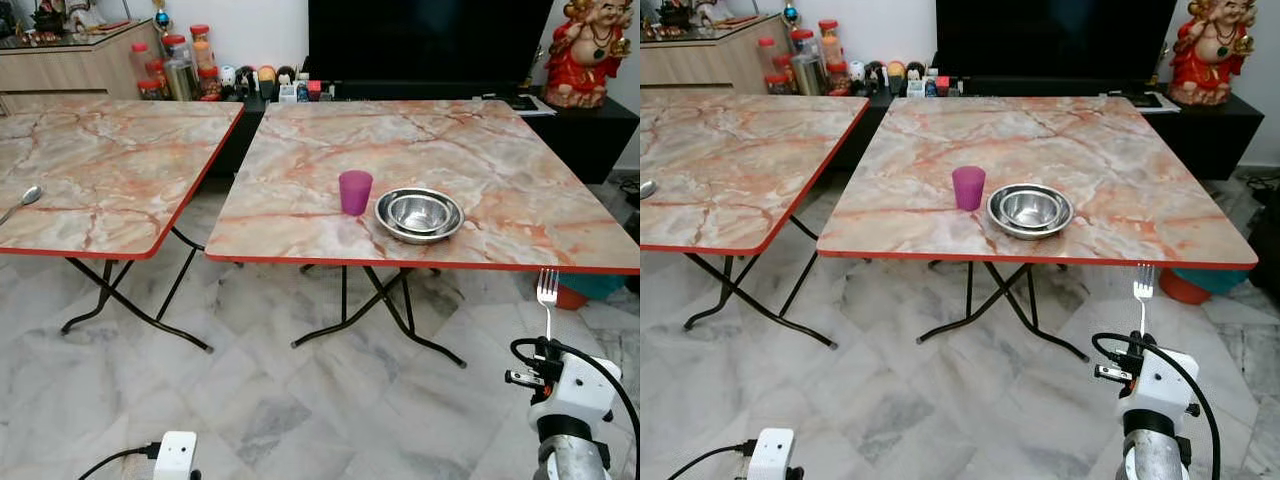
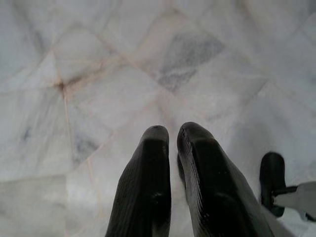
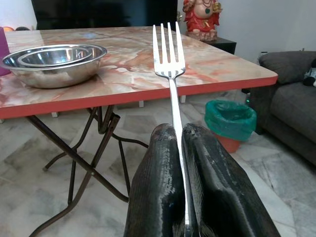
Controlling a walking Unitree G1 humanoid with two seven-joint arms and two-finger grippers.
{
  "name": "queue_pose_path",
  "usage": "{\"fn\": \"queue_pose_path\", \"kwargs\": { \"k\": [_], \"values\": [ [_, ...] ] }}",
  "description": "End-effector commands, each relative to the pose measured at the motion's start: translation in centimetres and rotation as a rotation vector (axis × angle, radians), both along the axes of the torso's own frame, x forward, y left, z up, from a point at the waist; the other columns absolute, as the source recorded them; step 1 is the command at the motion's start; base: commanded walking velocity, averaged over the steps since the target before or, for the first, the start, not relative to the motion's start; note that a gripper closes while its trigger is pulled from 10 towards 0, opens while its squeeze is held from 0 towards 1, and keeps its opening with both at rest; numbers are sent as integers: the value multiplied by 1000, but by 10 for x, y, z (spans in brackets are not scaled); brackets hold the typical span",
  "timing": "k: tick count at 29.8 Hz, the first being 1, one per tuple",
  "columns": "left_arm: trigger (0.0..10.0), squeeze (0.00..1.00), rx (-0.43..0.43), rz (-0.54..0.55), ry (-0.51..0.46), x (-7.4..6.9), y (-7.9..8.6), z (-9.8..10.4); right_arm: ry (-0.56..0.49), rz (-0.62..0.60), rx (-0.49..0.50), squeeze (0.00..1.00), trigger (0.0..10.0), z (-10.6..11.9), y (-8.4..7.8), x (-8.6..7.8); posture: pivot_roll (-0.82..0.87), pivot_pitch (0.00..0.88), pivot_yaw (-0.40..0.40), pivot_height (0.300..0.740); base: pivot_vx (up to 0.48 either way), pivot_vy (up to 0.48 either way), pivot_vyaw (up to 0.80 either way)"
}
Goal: Setting the table
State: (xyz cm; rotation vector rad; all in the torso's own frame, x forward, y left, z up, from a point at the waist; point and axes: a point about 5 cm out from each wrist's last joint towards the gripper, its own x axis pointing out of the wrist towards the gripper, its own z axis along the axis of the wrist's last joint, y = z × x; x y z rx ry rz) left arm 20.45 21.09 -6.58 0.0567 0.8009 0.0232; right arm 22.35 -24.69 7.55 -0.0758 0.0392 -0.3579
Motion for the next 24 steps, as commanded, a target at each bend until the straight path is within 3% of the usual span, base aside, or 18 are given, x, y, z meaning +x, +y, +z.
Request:
{"fn": "queue_pose_path", "kwargs": {
  "k": [1, 14, 24],
  "values": [
    [10000, 0, -3, -21, 3, 1, -2, 0, -33, -15, -9, 0, 10000, 7, -2, -1, -124, 38, 31, 740, 0, 0, 0],
    [10000, 0, 10, -22, -1, 5, -2, 2, -31, -7, 2, 0, 10000, 7, 1, 2, -123, 27, 22, 740, 438, 0, 0],
    [10000, 0, 4, -4, 10, 0, -2, -1, -34, 21, -2, 0, 10000, 9, 3, 8, -113, 26, 5, 740, 480, 0, -51]
  ]
}}
